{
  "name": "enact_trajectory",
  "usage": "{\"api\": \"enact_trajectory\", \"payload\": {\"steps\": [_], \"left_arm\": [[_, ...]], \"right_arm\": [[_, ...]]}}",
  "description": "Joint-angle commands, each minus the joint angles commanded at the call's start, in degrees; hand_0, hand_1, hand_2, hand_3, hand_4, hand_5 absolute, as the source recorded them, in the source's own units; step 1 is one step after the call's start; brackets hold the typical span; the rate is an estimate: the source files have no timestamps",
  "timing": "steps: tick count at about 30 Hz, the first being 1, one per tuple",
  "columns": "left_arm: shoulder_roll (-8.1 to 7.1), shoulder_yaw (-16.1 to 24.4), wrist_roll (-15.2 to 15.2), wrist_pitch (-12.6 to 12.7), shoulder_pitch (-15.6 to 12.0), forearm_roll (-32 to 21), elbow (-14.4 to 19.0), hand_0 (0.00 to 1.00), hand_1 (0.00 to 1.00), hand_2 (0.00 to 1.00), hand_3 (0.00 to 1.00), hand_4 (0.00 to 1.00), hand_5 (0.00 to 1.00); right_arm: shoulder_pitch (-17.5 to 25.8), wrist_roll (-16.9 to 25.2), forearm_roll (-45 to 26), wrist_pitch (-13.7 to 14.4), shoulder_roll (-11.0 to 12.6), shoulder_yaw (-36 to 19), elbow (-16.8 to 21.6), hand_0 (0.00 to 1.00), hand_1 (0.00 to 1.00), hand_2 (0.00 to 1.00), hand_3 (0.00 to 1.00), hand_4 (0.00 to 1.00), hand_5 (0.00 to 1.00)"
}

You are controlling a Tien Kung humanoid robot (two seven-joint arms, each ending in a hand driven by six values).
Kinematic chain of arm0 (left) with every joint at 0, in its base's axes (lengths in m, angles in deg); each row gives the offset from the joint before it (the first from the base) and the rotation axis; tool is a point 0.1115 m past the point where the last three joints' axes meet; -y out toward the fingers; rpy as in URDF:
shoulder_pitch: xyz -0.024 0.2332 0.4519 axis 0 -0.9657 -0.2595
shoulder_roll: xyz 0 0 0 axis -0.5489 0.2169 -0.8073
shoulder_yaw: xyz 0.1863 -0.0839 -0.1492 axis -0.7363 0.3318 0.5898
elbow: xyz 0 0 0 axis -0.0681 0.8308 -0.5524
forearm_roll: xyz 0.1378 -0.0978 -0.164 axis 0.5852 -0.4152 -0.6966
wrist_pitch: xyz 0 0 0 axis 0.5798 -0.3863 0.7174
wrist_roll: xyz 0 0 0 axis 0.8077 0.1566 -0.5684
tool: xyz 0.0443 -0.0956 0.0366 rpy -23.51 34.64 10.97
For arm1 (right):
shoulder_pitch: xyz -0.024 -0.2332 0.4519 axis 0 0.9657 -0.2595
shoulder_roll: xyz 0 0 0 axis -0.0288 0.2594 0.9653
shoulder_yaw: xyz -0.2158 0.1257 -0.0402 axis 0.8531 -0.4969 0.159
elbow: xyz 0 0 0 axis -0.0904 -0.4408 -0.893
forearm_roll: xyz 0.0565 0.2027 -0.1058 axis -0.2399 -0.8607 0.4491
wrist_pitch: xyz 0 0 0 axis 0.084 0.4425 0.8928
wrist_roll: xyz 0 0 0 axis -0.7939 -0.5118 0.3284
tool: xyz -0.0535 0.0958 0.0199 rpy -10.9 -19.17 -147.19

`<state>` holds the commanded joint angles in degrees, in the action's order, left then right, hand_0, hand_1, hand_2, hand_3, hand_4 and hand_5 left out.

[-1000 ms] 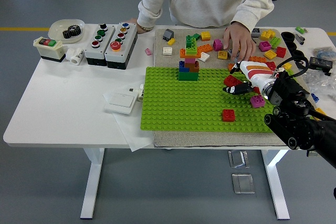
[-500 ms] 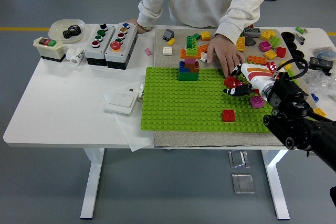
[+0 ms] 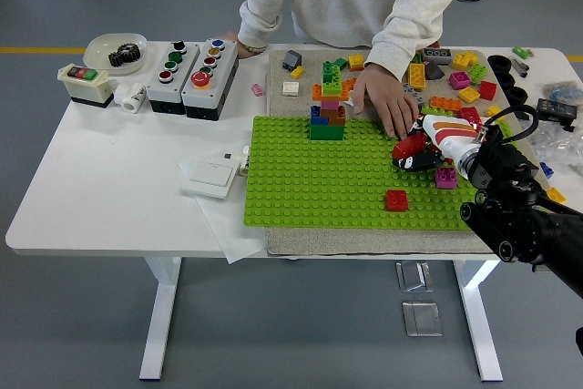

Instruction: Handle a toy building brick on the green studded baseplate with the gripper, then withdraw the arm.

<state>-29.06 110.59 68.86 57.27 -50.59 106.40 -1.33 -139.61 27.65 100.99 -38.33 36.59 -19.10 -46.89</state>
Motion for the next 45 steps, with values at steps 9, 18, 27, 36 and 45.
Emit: {"api": "enact_trajectory", "payload": {"steps": [9,18,27,36,45], "left_arm": [[0.07,0.5,0.1,0.0,-0.5,0.7,0.0,0.780,0.725,0.694,0.571,0.596,0.612],[0.01,0.5,0.2,-0.1,-0.9,1.0,0.0,0.780,0.725,0.692,0.570,0.596,0.613],[0.04,0.8,0.2,-0.1,-1.1,1.4,0.0,0.779,0.725,0.693,0.570,0.595,0.610],[0.11,1.4,0.2,-0.2,-1.2,1.9,0.0,0.779,0.724,0.692,0.570,0.594,0.610],[0.10,1.4,0.1,-0.2,-1.1,1.7,0.0,0.779,0.725,0.692,0.570,0.595,0.610]], "right_arm": [[0.1,0.3,1.5,0.4,0.7,0.0,1.9,0.688,0.625,0.654,0.600,0.884,0.461],[0.2,0.8,4.0,1.0,1.0,0.0,2.2,0.653,0.607,0.622,0.577,0.858,0.459],[0.4,1.3,5.0,1.9,1.5,-0.2,3.1,0.655,0.607,0.623,0.578,0.855,0.458],[0.5,2.0,5.1,2.6,2.4,-0.8,4.7,0.667,0.623,0.641,0.591,0.854,0.447],[0.3,2.2,5.1,2.8,2.8,-1.0,5.3,0.668,0.623,0.639,0.591,0.849,0.440]]}}
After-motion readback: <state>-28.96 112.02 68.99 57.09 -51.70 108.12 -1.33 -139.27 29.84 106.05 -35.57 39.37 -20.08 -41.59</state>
